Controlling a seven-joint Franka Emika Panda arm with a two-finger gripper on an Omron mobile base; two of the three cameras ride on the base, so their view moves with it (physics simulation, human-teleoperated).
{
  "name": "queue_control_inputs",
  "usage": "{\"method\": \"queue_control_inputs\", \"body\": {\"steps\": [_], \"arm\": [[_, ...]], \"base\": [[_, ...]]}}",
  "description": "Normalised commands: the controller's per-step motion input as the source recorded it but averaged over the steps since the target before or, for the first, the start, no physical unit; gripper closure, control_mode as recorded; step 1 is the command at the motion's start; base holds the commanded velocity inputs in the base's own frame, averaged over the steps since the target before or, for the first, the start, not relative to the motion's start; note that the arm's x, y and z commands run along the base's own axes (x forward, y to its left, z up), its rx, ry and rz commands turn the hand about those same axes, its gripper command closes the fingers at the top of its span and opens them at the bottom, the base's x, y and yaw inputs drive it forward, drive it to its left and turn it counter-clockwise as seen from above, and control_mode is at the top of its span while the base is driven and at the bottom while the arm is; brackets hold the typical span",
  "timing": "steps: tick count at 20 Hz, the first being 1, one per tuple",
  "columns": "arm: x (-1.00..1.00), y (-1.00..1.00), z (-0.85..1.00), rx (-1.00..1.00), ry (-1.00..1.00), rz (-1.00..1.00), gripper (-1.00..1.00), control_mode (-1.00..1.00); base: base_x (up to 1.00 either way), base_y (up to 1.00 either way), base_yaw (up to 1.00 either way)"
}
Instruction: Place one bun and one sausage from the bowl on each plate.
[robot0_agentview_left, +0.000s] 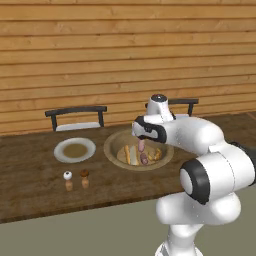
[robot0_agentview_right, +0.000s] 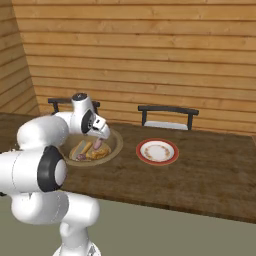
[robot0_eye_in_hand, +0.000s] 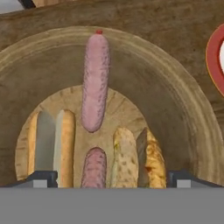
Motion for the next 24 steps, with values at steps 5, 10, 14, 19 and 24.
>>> {"method": "queue_control_inputs", "body": {"steps": [5, 10, 14, 19, 24], "arm": [[0.51, 0.0, -0.3, 0.0, 0.0, -0.1, -1.0, -1.0], [0.38, 0.07, -0.2, 0.0, 0.0, -0.01, -1.0, -1.0], [0.28, 0.0, -0.32, 0.0, 0.02, 0.0, -1.0, -1.0], [0.26, 0.0, -0.26, 0.0, 0.02, 0.0, -1.0, -1.0], [0.25, 0.01, -0.24, 0.0, 0.03, 0.0, -1.0, -1.0]], "base": [[0.0, 0.0, 0.0], [0.0, 0.0, 0.0], [0.0, 0.0, 0.0], [0.0, 0.0, 0.0], [0.0, 0.0, 0.0]]}}
